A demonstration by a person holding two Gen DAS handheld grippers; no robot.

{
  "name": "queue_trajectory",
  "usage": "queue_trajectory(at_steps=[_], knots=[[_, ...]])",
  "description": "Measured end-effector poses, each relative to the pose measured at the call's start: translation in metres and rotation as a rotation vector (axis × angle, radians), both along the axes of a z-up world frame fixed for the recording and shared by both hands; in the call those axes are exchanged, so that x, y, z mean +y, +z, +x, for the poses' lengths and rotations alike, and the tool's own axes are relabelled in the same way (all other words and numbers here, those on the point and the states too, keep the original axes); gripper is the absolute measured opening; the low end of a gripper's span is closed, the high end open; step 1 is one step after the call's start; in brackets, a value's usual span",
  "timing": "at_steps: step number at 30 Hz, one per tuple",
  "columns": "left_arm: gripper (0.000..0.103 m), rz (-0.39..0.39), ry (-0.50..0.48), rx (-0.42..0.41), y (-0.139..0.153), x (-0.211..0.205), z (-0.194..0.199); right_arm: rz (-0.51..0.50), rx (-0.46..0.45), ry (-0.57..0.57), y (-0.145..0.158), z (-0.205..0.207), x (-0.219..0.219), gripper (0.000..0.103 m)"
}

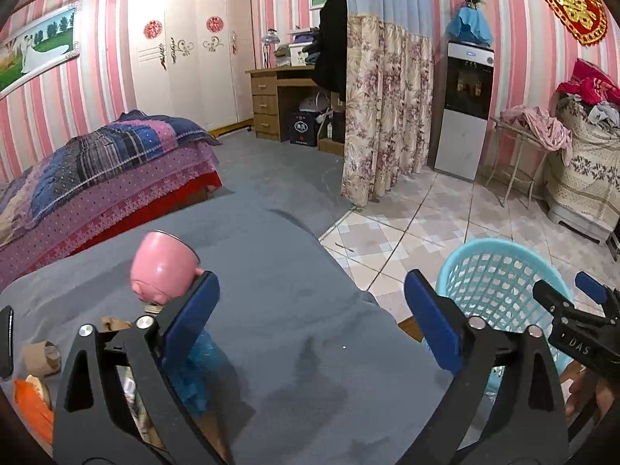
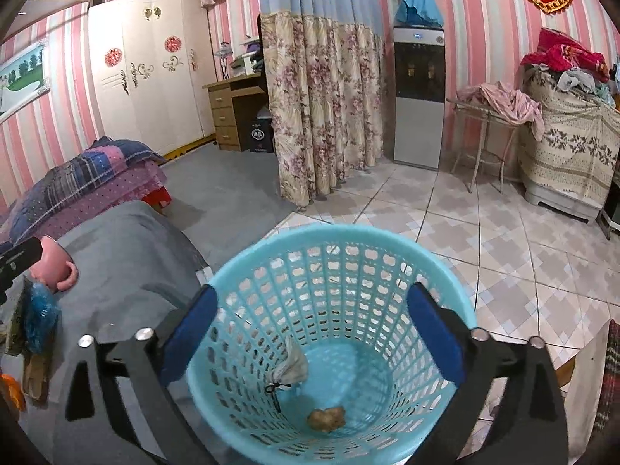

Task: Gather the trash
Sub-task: 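Move both tools back over the table toward the trash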

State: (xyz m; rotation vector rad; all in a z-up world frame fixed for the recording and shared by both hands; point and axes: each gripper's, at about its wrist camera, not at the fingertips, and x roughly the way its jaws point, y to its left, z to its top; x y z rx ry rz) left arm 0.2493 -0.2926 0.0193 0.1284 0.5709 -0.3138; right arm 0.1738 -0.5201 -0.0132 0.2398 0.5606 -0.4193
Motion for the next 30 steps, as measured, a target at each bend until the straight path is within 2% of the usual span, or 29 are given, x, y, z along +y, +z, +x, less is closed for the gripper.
queue_trajectory(at_steps=[9, 12, 19, 30], knots=[[0.097, -0.041, 0.049, -0.036, 0.035, 0.049, -0.034, 0.049, -0.096, 0.046, 0.040, -0.022, 0.037, 0.098], [0.097, -0.011, 0.071, -0.054, 0.031, 0.069, -0.055, 0.054, -0.099, 0.059, 0.043, -0.025, 0.055, 0.098], [0.097, 0.010, 0.138, -0.010, 0.015, 0.130, -0.086, 0.049, -0.120, 0.098, 0.052, -0.032, 0.100, 0.098], [0.098, 0.016, 0.300, -0.029, 0.022, 0.236, -0.115, 0.029, -0.097, 0.200, 0.042, -0.024, 0.182, 0.098]])
